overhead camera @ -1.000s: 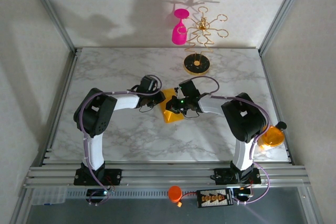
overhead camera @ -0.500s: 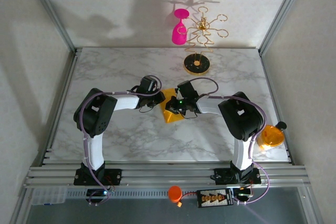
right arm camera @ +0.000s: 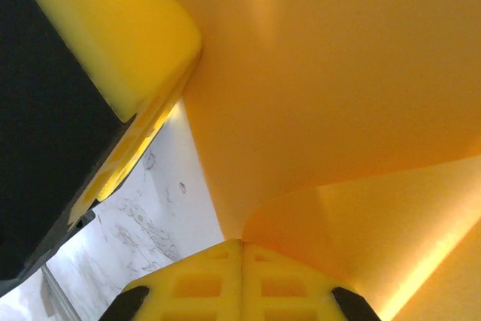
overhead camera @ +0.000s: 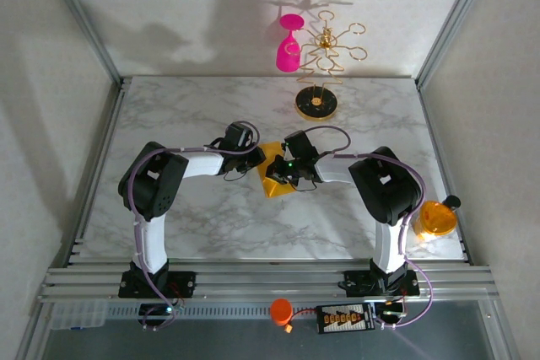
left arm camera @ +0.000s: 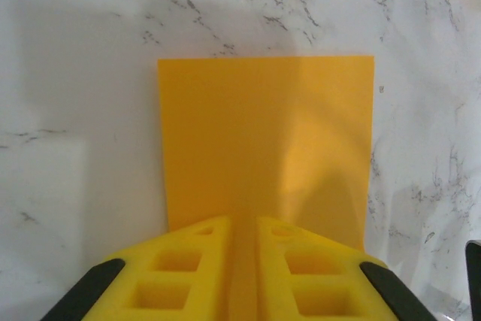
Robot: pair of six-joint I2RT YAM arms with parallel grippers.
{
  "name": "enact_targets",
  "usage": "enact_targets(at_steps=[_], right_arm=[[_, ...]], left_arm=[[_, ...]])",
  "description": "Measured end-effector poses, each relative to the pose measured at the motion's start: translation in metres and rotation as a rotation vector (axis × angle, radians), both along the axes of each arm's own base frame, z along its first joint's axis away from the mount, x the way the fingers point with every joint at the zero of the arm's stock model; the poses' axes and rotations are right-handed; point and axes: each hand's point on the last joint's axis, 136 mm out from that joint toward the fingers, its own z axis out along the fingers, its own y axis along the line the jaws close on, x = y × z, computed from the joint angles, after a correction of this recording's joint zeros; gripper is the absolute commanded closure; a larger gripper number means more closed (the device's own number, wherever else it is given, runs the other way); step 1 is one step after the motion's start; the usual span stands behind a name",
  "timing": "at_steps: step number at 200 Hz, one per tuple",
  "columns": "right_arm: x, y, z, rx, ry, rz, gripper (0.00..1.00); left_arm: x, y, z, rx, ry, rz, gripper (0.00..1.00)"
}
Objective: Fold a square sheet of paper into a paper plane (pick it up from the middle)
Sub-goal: Fold the triangle a second time at the center of the table.
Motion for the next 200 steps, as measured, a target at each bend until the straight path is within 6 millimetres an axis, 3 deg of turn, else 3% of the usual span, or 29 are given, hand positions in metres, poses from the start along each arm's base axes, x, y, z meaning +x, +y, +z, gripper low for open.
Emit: enact_targets(at_steps=[200], right_arm=[[0.0076, 0.0011, -0.0023, 0.005, -0.011, -0.035, 1.0]], left_arm=[[0.0002, -0.0002, -0.0001, -0.005, -0.003, 0.003, 0.83]])
